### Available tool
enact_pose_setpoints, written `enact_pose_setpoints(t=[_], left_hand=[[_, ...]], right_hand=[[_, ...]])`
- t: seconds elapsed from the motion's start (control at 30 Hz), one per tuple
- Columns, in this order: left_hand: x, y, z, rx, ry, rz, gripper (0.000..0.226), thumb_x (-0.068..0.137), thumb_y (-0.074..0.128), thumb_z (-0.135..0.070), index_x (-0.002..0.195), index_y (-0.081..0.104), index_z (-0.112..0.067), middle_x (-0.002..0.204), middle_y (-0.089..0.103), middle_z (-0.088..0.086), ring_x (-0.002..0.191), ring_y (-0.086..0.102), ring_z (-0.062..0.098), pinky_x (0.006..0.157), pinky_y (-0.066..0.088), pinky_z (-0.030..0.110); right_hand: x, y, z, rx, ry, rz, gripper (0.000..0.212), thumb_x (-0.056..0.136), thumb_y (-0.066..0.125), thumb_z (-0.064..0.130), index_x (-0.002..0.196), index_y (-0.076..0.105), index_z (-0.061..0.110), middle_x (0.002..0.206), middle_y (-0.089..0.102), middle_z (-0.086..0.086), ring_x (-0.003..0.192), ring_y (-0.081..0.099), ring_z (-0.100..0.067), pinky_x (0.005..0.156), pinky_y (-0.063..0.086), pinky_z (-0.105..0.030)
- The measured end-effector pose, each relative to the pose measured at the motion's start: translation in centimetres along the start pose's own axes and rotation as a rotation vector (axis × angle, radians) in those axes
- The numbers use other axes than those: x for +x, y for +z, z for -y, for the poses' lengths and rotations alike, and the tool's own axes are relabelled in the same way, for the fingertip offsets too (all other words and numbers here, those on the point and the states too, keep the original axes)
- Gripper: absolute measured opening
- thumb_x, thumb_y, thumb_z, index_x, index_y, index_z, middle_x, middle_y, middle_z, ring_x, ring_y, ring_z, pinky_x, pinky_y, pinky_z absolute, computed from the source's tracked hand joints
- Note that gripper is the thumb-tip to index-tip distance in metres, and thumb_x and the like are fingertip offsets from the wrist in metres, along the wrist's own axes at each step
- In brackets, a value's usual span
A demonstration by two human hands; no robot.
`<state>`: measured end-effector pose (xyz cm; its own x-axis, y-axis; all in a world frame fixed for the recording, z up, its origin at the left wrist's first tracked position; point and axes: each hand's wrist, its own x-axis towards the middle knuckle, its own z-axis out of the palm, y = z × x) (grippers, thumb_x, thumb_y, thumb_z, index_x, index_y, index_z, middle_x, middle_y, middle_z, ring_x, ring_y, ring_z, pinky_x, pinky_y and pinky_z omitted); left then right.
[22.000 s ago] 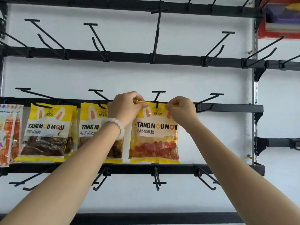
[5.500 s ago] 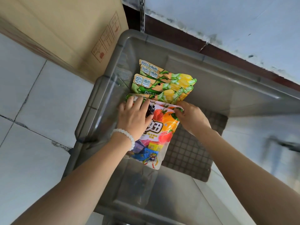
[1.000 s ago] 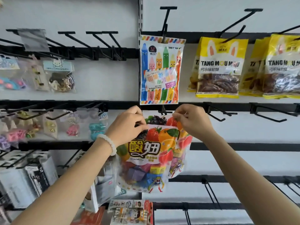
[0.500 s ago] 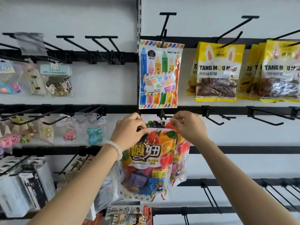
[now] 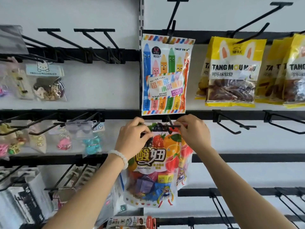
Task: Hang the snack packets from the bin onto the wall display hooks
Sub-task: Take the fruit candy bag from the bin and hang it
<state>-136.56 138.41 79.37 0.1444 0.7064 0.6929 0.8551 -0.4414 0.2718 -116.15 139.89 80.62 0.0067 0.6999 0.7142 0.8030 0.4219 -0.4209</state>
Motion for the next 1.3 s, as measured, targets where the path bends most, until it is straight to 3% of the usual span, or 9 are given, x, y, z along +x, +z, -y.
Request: enact_pose_setpoints(t=[0.13, 0.23, 0.37, 0.5, 0.63, 0.77, 0.9, 1.07, 1.3], left_hand=[[-0.2, -0.1, 0.0, -0.023, 0.015, -0.008, 0.016, 0.079, 0.069, -0.032, 0.079, 0.071, -0.016, 0.122, 0.054, -0.001, 0.113, 0.048, 0.02, 0.093, 0.038, 0.043], [-0.7, -0.3, -0.3, 0.039, 0.018, -0.047, 0.015, 0.075, 0.072, -0.034, 0.075, 0.071, -0.019, 0.131, 0.049, 0.003, 0.123, 0.033, 0.028, 0.099, 0.027, 0.046], [-1.8, -0.8, -1.7, 0.073, -0.006, -0.103, 0.015, 0.072, 0.073, -0.039, 0.072, 0.072, -0.024, 0.112, 0.05, 0.0, 0.105, 0.033, 0.025, 0.087, 0.021, 0.035], [-2.8, -1.5, -3.4, 0.076, 0.02, -0.06, 0.018, 0.076, 0.068, -0.042, 0.08, 0.072, -0.025, 0.099, 0.053, -0.005, 0.103, 0.037, 0.018, 0.083, 0.017, 0.031], [-3.7, -1.9, -5.2, 0.044, 0.068, -0.039, 0.024, 0.078, 0.064, -0.046, 0.079, 0.072, -0.023, 0.086, 0.058, -0.007, 0.092, 0.051, 0.016, 0.077, 0.035, 0.035], [-4.8, -2.6, -7.1, 0.002, 0.092, -0.029, 0.033, 0.078, 0.058, -0.051, 0.079, 0.072, -0.021, 0.081, 0.061, -0.007, 0.077, 0.053, 0.012, 0.068, 0.045, 0.035], [-5.6, -3.5, -8.3, -0.059, 0.081, 0.049, 0.031, 0.08, 0.06, -0.048, 0.086, 0.072, -0.02, 0.084, 0.062, -0.007, 0.076, 0.056, 0.011, 0.066, 0.047, 0.03], [-5.9, -5.2, -7.6, -0.188, 0.014, 0.147, 0.017, 0.077, 0.069, -0.038, 0.085, 0.072, -0.023, 0.082, 0.064, -0.013, 0.08, 0.06, 0.009, 0.077, 0.051, 0.037], [-4.7, -7.5, -7.7, -0.118, -0.055, 0.093, 0.015, 0.081, 0.066, -0.038, 0.088, 0.072, -0.026, 0.085, 0.067, -0.013, 0.076, 0.059, 0.004, 0.07, 0.048, 0.026]], right_hand=[[-0.2, 0.0, -0.1, 0.003, -0.006, -0.029, 0.02, 0.086, 0.057, 0.022, 0.104, 0.066, 0.016, 0.1, 0.065, -0.001, 0.094, 0.059, -0.02, 0.07, 0.052, -0.037], [-1.0, -0.3, -0.3, -0.027, -0.057, -0.084, 0.022, 0.085, 0.06, 0.023, 0.105, 0.066, 0.014, 0.102, 0.062, -0.003, 0.095, 0.055, -0.022, 0.067, 0.049, -0.033], [-2.6, -1.0, -0.8, -0.025, -0.115, -0.063, 0.018, 0.084, 0.065, 0.025, 0.095, 0.07, 0.012, 0.107, 0.06, -0.004, 0.1, 0.054, -0.02, 0.073, 0.044, -0.027], [-4.5, -2.3, -0.4, -0.031, -0.147, 0.014, 0.022, 0.085, 0.063, 0.029, 0.093, 0.073, 0.011, 0.124, 0.058, -0.005, 0.118, 0.048, -0.021, 0.092, 0.044, -0.038], [-6.3, -3.5, 0.3, -0.043, -0.194, 0.08, 0.026, 0.086, 0.062, 0.033, 0.094, 0.072, 0.011, 0.134, 0.052, -0.006, 0.13, 0.04, -0.023, 0.104, 0.034, -0.039], [-7.6, -5.0, 0.7, -0.03, -0.194, 0.128, 0.024, 0.089, 0.058, 0.033, 0.095, 0.069, 0.013, 0.107, 0.064, -0.001, 0.1, 0.056, -0.018, 0.086, 0.047, -0.038], [-8.2, -6.5, 1.0, 0.14, -0.164, 0.148, 0.015, 0.088, 0.062, 0.024, 0.086, 0.067, 0.01, 0.085, 0.067, 0.0, 0.075, 0.057, -0.012, 0.07, 0.05, -0.031], [-8.4, -7.7, 2.0, 0.183, -0.167, 0.109, 0.014, 0.086, 0.064, 0.022, 0.083, 0.067, 0.008, 0.082, 0.065, 0.001, 0.074, 0.055, -0.01, 0.065, 0.04, -0.015], [-7.1, -8.2, 3.3, 0.222, -0.1, 0.071, 0.015, 0.087, 0.063, 0.025, 0.089, 0.068, 0.011, 0.083, 0.062, 0.006, 0.079, 0.058, -0.012, 0.069, 0.049, -0.027]])
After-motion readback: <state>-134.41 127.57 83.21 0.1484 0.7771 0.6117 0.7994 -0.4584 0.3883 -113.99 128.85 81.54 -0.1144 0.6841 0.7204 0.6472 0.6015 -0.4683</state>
